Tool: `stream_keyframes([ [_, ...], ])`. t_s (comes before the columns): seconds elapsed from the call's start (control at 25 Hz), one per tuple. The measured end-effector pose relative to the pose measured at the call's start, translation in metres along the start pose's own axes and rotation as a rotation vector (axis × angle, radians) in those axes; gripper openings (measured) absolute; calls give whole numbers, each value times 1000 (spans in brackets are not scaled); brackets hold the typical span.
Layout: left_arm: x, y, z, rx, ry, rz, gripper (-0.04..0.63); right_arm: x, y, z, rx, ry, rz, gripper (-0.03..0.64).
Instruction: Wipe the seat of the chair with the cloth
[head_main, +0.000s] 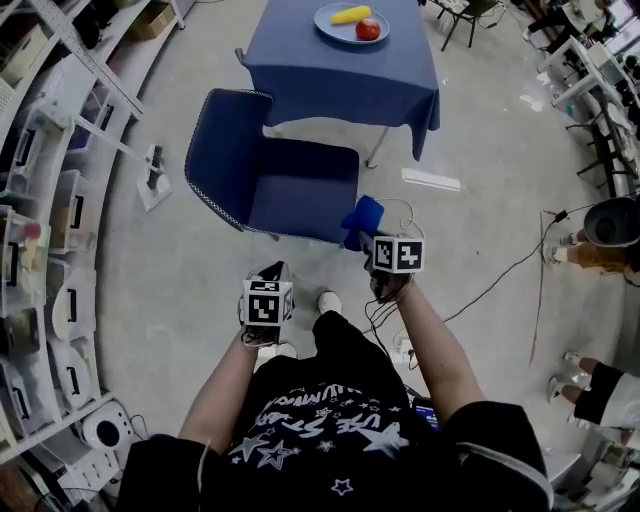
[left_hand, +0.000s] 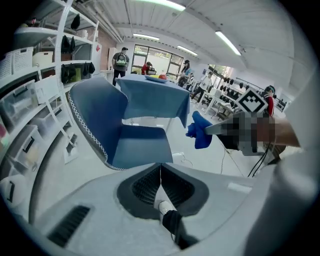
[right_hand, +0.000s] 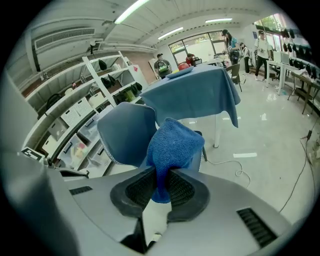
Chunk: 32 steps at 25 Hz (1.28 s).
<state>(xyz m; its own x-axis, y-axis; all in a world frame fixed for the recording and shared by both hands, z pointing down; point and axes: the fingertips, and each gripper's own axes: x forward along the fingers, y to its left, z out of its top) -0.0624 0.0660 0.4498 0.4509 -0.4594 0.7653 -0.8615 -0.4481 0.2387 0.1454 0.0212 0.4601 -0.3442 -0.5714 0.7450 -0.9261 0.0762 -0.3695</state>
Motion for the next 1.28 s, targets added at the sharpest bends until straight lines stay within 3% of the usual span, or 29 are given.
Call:
stream_keyframes([
  [0.2,-35,16,8,-4,-67,-24,20,-21,38,-6,-9,-39,-6,55],
  [0.44,-79,25,24,108,-173,-39,21,-54,76,4,-134,-95,-37,55],
  [0.68,-114,27,17,174,-249,-59,21,-85,108,-10,-172,-159,-37,55],
  [0.96,-151,25,-2,162,-304,-77,21,-109,122,-43,-195,-174,-95,55],
  [1.28,-173,19,-26,160,-322,-79,21,-129,135,-78,-167,-209,-86,55],
])
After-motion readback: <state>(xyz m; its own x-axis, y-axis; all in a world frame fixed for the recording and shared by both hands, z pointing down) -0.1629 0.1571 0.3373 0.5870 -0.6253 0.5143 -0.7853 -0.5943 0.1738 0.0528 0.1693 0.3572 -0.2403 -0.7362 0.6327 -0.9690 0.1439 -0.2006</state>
